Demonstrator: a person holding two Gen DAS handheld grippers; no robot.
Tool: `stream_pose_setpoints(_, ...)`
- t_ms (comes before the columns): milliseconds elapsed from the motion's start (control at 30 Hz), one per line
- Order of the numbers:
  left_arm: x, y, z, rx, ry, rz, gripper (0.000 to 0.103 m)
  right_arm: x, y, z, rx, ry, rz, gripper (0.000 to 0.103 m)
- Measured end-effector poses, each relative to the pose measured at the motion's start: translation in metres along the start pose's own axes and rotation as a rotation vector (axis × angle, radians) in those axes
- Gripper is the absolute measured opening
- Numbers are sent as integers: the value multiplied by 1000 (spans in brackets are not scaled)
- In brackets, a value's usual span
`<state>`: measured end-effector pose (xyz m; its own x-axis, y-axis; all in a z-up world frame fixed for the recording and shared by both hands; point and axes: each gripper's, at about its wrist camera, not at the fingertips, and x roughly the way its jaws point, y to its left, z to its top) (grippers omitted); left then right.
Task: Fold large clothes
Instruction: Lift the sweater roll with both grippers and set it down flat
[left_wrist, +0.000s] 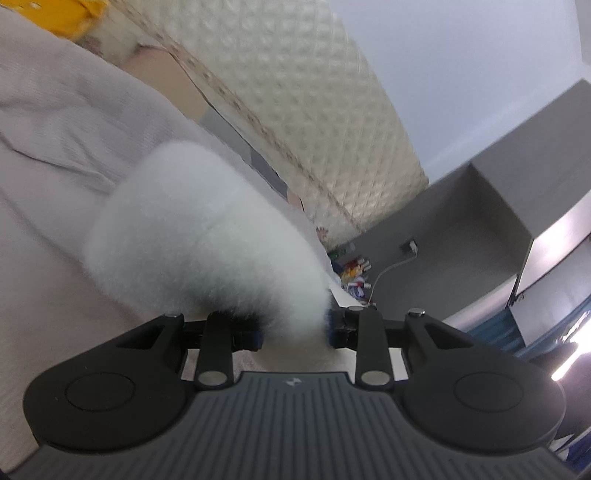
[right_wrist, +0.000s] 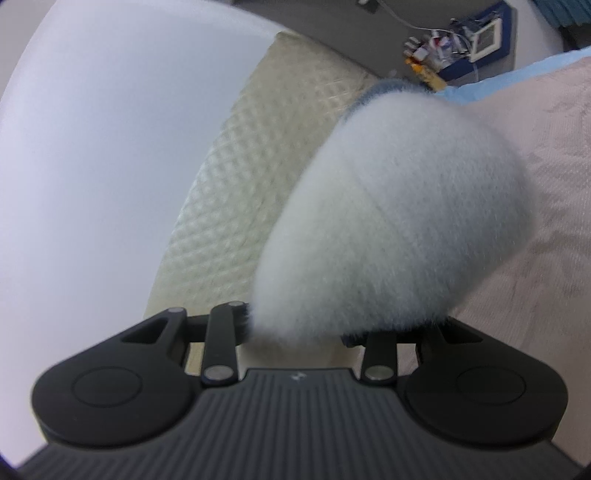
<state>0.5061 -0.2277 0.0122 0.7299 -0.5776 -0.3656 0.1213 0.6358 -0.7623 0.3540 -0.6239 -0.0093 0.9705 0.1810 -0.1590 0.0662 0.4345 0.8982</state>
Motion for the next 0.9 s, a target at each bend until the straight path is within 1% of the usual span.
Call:
stream_pose_setpoints(100,46,14,-6,19,31,-7,33,16,-31,5,15,-18,-11,40)
stream_pose_setpoints(167,73,30,-13,30,56,-3,33,23,-54,-2,15,-36,-28,40)
stream_pose_setpoints(200,85,38,-21,57,59,-8,33,25,-65,-8,17,-53,-41,40)
stream_pose_setpoints(233,95,46,-27,89,68,7,33,28,-77,-14,23,-63,-63,40)
stream_pose_setpoints(267,106,54,-36,96,85,33,33,31,-86,-20,29,-65,-88,40)
stream_pose_setpoints(300,115,67,-42,79,100,53,33,34,-93,-27,28,-67,-108,40)
stream_pose_setpoints(333,118,78,-50,56,111,57,33,36,-101,-33,17,-64,-129,40)
stream_pose_setpoints(367,121,88,-55,45,111,45,33,36,-110,-40,14,-59,-143,40)
stream_pose_setpoints(433,118,104,-65,51,104,12,34,31,-126,-51,29,-62,-124,40)
stream_pose_setpoints(500,113,114,-77,69,102,17,36,22,-137,-64,6,-62,-108,42)
stream_pose_setpoints(633,98,142,-97,80,122,24,44,15,-163,-83,31,-49,-144,48)
stream_pose_setpoints(733,83,146,-107,116,133,36,45,14,-165,-86,25,-43,-154,50)
stream_pose_setpoints(800,75,139,-103,142,153,44,46,13,-159,-85,21,-31,-177,51)
stream_pose_setpoints(833,72,136,-101,156,161,46,47,10,-154,-85,20,-21,-191,51)
stream_pose_setpoints(900,63,132,-98,187,169,64,48,4,-141,-88,-26,-10,-239,51)
